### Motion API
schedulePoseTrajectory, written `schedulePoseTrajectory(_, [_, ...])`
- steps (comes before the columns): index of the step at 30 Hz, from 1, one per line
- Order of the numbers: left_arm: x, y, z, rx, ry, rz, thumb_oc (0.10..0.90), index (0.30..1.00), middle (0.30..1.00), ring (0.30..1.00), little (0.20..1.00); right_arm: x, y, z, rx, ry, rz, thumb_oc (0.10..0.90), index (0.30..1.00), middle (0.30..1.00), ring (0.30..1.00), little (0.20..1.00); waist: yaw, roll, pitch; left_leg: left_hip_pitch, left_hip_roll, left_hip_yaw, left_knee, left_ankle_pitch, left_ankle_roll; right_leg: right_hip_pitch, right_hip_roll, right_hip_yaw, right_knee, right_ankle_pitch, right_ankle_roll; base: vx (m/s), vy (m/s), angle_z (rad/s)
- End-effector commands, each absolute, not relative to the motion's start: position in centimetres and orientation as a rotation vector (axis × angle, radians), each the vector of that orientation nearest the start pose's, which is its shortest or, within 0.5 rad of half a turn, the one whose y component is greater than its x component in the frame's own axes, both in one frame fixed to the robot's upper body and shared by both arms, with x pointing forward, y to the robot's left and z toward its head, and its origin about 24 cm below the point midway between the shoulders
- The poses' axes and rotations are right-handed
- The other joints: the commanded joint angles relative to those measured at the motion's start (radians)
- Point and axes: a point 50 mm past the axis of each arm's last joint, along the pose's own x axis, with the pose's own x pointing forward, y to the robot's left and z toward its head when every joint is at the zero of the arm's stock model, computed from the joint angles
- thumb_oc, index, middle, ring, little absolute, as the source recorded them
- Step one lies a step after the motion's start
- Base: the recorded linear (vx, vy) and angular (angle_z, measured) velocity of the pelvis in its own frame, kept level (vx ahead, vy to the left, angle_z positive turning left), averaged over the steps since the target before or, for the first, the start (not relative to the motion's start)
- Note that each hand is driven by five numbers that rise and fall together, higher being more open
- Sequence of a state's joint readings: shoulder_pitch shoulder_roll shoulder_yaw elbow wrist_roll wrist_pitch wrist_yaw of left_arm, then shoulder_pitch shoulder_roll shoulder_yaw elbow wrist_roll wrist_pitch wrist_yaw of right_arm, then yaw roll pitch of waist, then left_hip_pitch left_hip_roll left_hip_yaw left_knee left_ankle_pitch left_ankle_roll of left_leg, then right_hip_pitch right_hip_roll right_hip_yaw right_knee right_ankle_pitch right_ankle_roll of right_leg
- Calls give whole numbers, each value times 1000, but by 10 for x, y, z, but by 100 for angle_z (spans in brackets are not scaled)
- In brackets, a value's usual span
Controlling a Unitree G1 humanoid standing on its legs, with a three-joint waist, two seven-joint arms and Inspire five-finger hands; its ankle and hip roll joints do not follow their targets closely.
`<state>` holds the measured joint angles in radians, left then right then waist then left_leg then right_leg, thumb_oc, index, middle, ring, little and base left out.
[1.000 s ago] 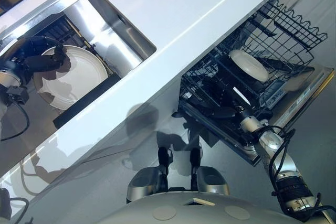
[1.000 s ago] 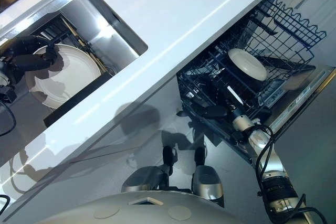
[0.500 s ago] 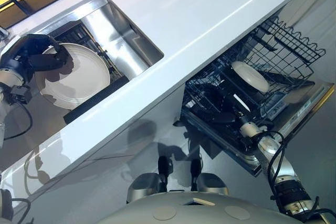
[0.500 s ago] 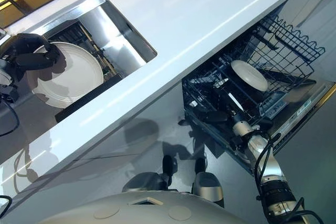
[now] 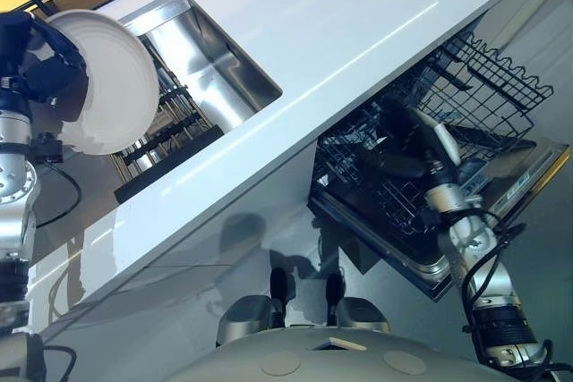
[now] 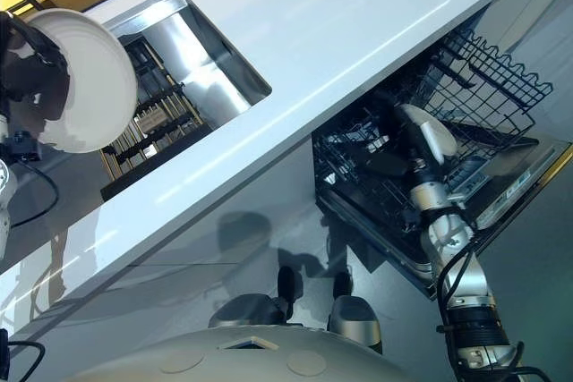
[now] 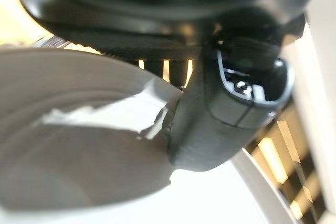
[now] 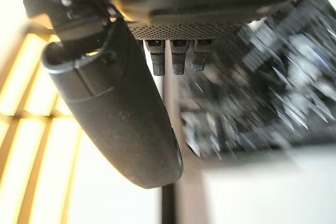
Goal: Pick up plates and place into dishwasher.
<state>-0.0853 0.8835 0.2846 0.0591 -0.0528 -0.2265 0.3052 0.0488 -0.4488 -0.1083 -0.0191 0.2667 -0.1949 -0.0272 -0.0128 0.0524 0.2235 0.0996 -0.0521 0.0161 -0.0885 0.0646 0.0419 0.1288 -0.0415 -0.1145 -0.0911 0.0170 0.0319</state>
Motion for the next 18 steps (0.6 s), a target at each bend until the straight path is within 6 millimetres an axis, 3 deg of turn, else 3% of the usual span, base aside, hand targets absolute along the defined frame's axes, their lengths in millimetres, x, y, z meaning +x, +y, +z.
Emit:
schedulePoseTrajectory(1, [222, 337, 251, 854, -821, 677, 100, 300, 300, 300, 200, 235, -274, 149, -312, -542, -288, 800, 900, 900, 900, 900, -39, 29, -147, 15, -12, 16, 1, -114, -24, -51, 73, -2, 130, -157, 8, 0, 0, 0])
schedulePoseTrajectory(5, [222, 320, 248, 821, -905, 681, 100, 300, 300, 300, 200, 230, -281, 169, -385, -628, -366, 800, 900, 900, 900, 900, -50, 24, -152, 24, -11, 17, 1, -117, -21, -50, 78, 7, 146, -166, 5, 30, -16, -6])
schedulePoseTrajectory(9, [227, 303, 252, 770, -994, 680, 100, 300, 300, 300, 200, 229, -273, 198, -375, -771, -329, 800, 900, 900, 900, 900, -54, 19, -157, 32, -8, 16, 1, -121, -21, -49, 82, 11, 157, -171, 2, 14, -27, -7])
schedulePoseTrajectory(13, [235, 282, 256, 749, -1106, 688, 100, 300, 300, 300, 200, 233, -249, 222, -201, -870, -78, 800, 900, 900, 900, 900, -52, 15, -163, 37, -7, 18, 3, -123, -21, -50, 83, 11, 168, -174, 2, 4, -8, -1])
schedulePoseTrajectory(14, [240, 273, 257, 738, -1141, 686, 100, 300, 300, 300, 200, 239, -235, 224, -125, -855, 63, 800, 900, 900, 900, 900, -52, 14, -166, 38, -8, 18, 5, -124, -23, -50, 82, 10, 170, -175, 2, -6, -29, -5])
schedulePoseTrajectory(18, [252, 248, 258, 707, -1261, 691, 100, 300, 300, 300, 200, 254, -195, 222, -30, -778, 336, 800, 900, 900, 900, 900, -51, 7, -180, 40, -8, 21, 5, -126, -27, -46, 80, 6, 166, -174, 2, -1, -21, -4])
